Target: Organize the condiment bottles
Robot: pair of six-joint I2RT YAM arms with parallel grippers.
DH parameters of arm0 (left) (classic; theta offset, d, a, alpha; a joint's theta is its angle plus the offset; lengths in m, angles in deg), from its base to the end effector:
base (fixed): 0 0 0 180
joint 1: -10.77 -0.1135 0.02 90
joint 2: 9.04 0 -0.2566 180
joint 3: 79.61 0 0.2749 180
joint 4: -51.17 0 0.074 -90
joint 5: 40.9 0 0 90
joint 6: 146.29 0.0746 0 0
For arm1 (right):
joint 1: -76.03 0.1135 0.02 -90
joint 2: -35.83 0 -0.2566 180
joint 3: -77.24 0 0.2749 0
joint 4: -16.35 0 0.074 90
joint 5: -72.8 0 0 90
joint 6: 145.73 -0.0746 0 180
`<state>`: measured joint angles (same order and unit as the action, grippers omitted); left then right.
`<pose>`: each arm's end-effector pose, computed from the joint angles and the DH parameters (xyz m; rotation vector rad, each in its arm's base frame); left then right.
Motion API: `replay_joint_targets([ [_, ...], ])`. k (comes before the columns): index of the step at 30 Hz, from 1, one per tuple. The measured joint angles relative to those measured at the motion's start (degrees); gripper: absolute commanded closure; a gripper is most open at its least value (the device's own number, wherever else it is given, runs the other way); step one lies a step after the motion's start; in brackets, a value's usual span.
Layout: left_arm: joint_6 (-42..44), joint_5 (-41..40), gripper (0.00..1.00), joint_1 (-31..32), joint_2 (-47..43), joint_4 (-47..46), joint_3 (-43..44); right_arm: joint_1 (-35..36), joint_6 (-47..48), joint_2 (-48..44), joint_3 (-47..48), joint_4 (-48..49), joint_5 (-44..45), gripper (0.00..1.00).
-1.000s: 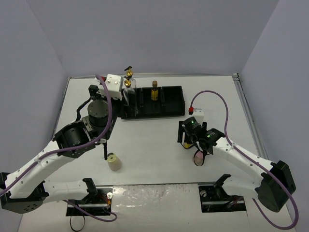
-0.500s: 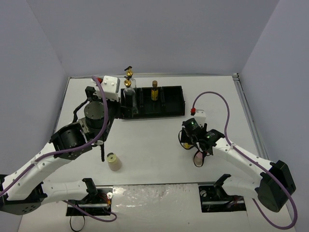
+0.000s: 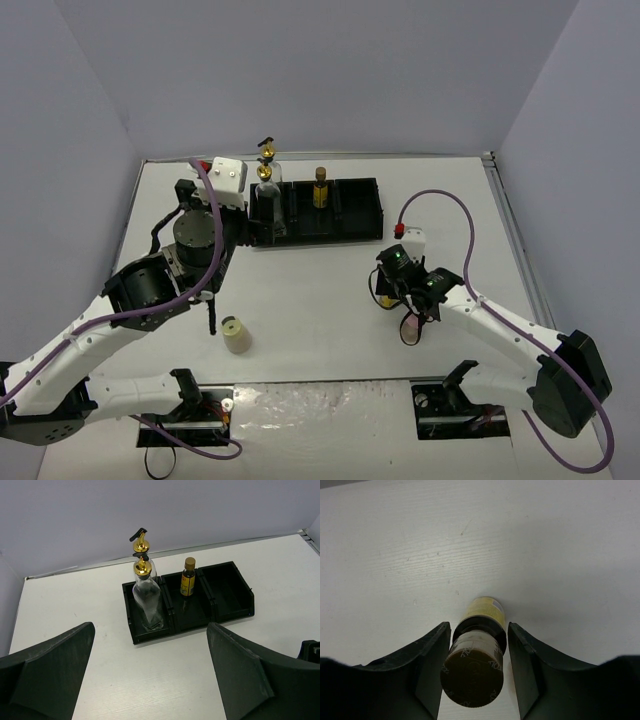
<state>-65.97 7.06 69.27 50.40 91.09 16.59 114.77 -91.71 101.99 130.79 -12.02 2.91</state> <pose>0.1675 -0.1777 0.4918 0.1251 1.6165 -0.3233 0.2448 0.1635 0.1937 0.1273 2.2482 0.3047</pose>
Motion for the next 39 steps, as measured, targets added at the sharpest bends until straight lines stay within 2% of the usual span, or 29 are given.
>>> replay_joint_targets([
  [8, 0.02, -0.26, 0.09, 0.00, -0.14, 0.73, 0.00, 0.00, 0.21, 1.59, -0.35, 1.96, 0.08, 0.69],
  [16, 0.02, -0.52, 0.09, 0.00, -1.08, 0.98, 0.00, 0.04, 0.51, 2.07, -0.33, 3.18, 0.05, 0.96],
  [18, 0.02, -0.60, 0.09, 0.00, -1.22, 1.03, 0.00, 0.25, 0.72, 2.13, -0.20, 3.11, 0.03, 0.99],
  [24, 0.01, -1.45, 0.09, 0.00, -1.75, 1.59, -0.17, 1.83, 2.14, 3.52, 3.91, 0.36, -0.18, 1.00],
  [33, -0.12, -3.24, 0.09, 0.00, -3.12, 3.73, -0.66, 4.20, 6.07, 10.17, 23.38, -0.62, 0.53, 1.00],
  [39, -0.91, -4.07, 0.09, 0.00, -3.58, 4.53, -0.68, 4.78, 9.81, 21.94, 38.24, -0.60, 0.87, 1.00],
])
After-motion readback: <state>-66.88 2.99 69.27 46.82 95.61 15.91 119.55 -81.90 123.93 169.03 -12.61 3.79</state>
